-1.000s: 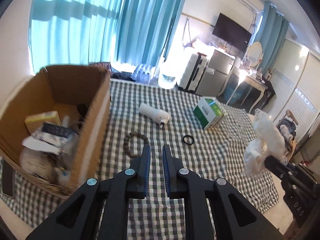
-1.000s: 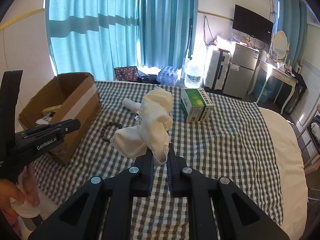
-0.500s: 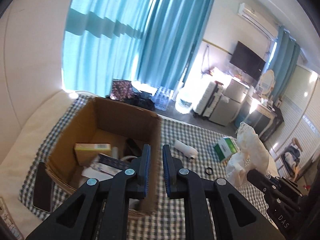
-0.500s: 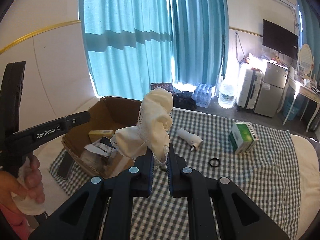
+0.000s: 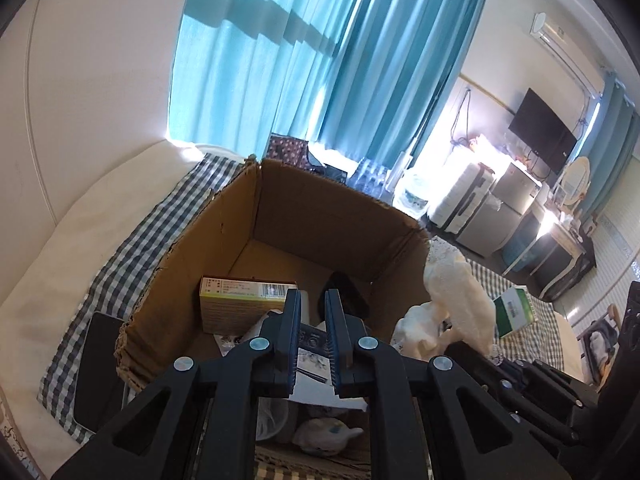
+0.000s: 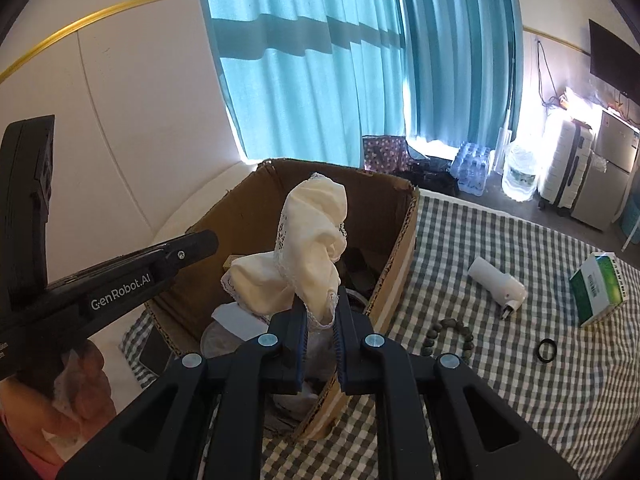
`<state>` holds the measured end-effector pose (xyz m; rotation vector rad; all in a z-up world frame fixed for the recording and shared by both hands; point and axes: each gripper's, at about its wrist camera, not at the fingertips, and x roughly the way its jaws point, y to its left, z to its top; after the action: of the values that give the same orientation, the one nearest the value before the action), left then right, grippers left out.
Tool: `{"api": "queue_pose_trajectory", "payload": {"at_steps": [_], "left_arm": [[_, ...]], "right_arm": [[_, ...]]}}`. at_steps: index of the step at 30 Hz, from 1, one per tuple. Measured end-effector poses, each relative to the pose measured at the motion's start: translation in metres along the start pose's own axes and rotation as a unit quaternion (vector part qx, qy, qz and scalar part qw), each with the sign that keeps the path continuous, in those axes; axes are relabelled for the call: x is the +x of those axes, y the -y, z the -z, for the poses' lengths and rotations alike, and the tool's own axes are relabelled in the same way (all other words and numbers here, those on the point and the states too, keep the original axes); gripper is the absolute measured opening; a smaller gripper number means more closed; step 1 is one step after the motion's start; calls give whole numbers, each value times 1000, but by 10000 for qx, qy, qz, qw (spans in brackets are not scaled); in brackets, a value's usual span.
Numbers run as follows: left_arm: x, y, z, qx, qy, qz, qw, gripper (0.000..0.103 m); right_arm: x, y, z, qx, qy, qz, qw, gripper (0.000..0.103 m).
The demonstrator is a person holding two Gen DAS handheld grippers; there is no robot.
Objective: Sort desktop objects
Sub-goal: 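Carry the white cloth into the box and open the right tool, then move both tools back toward the bracelet and black ring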
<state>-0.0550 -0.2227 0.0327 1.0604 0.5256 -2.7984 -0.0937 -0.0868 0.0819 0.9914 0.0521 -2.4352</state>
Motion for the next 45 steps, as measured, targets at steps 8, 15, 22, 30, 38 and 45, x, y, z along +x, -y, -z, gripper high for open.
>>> {"api": "queue_pose_trajectory", "payload": {"at_steps": [8, 15, 22, 30, 38, 45], "left_arm": [[15, -3, 3, 44, -31, -247, 9997, 50], [4, 9, 2, 173, 145, -513, 9984, 84], [-24, 69, 17, 710, 279, -252, 9968, 93], [-32, 159, 59, 1242, 102, 121, 9921, 99], [12, 216, 104, 1691, -145, -114, 9854, 100], [80, 213, 124, 1651, -422, -475, 9842, 100]], "right_arm": [[31, 12, 6, 166, -90, -210, 9996, 30], [-1, 33, 6, 473, 559, -145, 9972, 67], [-76, 94, 19, 811, 1030, 512, 9900, 67], [-164, 167, 55, 1193, 1153, 1286, 9777, 67], [-182, 202, 89, 1197, 1060, 1586, 9743, 67], [-126, 232, 108, 1154, 652, 1489, 9799, 67]]}}
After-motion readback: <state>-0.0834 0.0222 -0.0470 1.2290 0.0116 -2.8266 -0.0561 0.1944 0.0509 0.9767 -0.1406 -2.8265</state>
